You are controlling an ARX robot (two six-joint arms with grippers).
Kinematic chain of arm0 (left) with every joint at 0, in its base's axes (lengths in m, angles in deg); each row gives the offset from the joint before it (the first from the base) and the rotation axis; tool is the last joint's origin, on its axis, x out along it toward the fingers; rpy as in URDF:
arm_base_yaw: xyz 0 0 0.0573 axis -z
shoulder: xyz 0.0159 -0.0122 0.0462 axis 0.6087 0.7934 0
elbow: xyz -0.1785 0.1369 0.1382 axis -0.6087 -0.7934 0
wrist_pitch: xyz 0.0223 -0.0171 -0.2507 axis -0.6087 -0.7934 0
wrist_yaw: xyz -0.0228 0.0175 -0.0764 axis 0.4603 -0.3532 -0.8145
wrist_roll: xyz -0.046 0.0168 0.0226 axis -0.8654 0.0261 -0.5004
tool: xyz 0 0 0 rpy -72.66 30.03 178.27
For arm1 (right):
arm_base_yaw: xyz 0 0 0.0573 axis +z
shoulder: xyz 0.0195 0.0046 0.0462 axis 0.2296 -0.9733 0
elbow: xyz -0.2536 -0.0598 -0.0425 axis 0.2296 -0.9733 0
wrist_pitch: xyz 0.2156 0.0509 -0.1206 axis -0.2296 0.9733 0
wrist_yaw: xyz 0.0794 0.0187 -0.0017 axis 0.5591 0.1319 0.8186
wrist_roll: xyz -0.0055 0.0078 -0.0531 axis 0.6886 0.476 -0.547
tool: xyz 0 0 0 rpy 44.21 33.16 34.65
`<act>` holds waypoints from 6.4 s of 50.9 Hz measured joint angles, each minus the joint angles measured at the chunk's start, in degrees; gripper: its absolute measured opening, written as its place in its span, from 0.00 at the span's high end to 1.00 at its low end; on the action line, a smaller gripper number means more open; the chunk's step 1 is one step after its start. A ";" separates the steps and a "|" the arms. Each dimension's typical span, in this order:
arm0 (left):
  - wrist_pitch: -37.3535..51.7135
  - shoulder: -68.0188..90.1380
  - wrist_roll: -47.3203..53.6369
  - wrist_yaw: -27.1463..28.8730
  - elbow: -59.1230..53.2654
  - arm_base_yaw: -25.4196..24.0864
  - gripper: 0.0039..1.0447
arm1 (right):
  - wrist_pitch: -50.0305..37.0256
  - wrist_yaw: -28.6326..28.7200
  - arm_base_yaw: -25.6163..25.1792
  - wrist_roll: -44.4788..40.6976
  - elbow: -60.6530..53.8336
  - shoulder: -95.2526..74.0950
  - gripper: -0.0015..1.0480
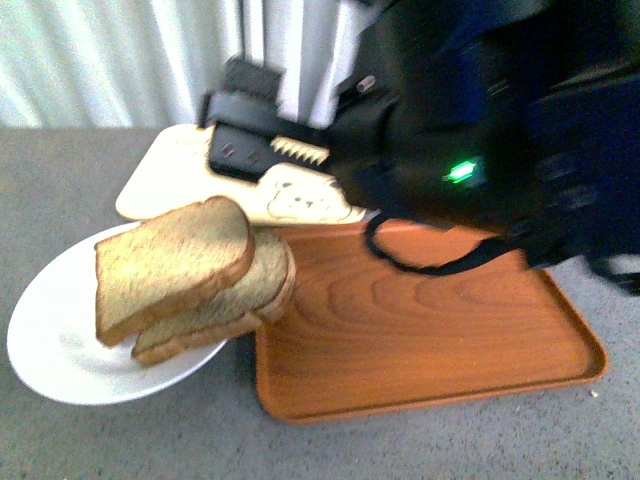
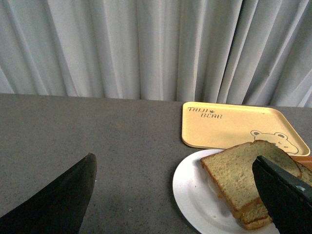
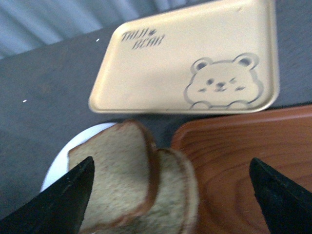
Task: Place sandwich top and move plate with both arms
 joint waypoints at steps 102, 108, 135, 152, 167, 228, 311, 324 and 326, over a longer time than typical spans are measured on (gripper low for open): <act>0.00 -0.02 0.02 0.00 0.02 0.00 0.08 | 9.33 15.61 -36.17 -30.08 -48.85 83.76 0.98; 0.00 -0.02 0.02 0.00 0.00 0.00 0.08 | 11.76 15.61 -36.17 -30.08 -48.85 86.12 0.98; 0.00 -0.02 0.02 0.00 0.02 0.00 0.08 | 25.75 15.63 -36.17 -30.08 -48.83 99.76 0.98; 0.00 -0.02 0.02 0.00 0.02 0.00 0.08 | 25.77 15.63 -36.17 -30.16 -48.83 99.82 0.59; -4.46 23.23 -25.31 -25.88 7.08 -5.07 0.08 | 25.77 15.76 -36.17 -30.16 -48.83 99.89 0.14; 61.46 111.93 -51.91 -10.86 15.12 1.66 0.08 | 25.77 15.72 -36.17 -30.16 -48.83 99.89 0.09; 50.23 94.77 -72.50 -10.45 18.23 12.04 0.98 | 25.77 15.74 -36.17 -30.16 -48.83 99.89 0.09; 40.02 98.68 -72.39 -8.96 32.26 15.10 0.98 | 25.77 15.74 -36.17 -30.16 -48.83 99.89 0.09; 38.49 100.15 -72.35 -8.81 35.21 15.67 0.98 | 25.77 15.74 -36.17 -30.16 -48.83 99.89 0.09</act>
